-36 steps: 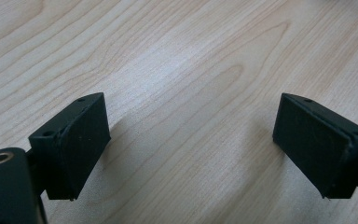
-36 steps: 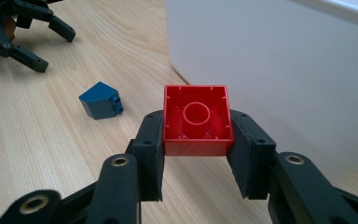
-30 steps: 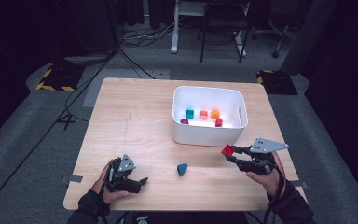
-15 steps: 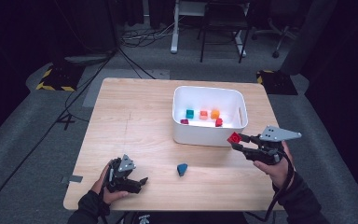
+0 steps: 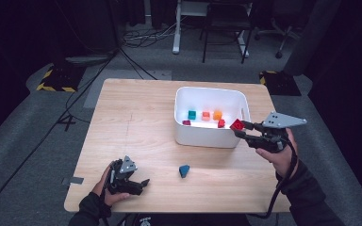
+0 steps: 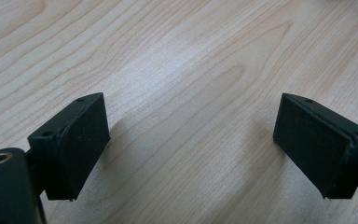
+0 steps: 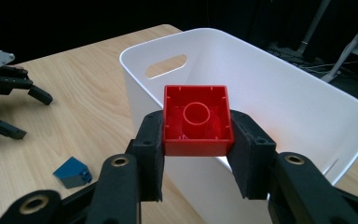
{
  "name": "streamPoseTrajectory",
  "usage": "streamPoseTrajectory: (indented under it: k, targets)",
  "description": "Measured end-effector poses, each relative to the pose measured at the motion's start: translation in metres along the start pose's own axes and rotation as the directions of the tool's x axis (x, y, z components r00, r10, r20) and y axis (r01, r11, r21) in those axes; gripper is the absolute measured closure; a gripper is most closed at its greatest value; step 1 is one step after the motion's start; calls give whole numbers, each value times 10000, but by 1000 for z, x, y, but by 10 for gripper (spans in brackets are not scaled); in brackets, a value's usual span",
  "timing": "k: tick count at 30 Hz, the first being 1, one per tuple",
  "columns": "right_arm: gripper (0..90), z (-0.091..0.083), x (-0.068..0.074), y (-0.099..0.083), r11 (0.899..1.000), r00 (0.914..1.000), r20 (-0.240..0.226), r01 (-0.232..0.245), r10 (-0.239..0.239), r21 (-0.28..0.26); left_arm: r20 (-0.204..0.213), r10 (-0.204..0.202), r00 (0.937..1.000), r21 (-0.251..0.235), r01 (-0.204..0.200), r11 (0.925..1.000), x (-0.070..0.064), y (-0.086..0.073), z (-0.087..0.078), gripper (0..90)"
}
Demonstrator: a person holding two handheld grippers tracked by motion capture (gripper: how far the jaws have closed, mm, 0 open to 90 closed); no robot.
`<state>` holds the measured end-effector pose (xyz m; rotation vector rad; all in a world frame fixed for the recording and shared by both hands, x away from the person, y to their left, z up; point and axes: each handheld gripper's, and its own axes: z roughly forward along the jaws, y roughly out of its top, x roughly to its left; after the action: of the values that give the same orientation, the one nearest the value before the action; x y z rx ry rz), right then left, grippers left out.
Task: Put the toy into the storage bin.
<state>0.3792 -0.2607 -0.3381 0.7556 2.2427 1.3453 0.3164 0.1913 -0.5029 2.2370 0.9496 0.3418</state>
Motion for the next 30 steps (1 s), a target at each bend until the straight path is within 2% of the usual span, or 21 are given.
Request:
streamPoseTrajectory:
  k: [6, 11, 19, 24, 26, 30]
  targets:
    - [592, 6, -8, 10, 9999, 9994, 309, 151, -152, 31, -8, -16, 10000, 8, 16, 10000, 0, 0, 0, 108]
    - [592, 14, -14, 19, 10000, 9991, 424, 24, -26, 62, -7, -5, 10000, 3, 5, 10000, 0, 0, 0, 108]
    - [592, 29, -22, 32, 9995, 9974, 721, 49, -72, 322, -15, -16, 10000, 1, 16, 10000, 0, 0, 0, 108]
    - [592, 40, -28, 35, 9987, 9946, 1036, -40, -14, 514, -5, -30, 10000, -2, 30, 10000, 0, 0, 0, 108]
    - [592, 46, -32, 36, 9978, 9939, 1084, -246, 178, 617, -1, -31, 10000, 0, 31, 10000, 0, 0, 0, 108]
    - [592, 57, -40, 38, 9960, 9912, 1318, -264, 151, 849, -15, -15, 10000, 2, 15, 10000, 0, 0, 0, 108]
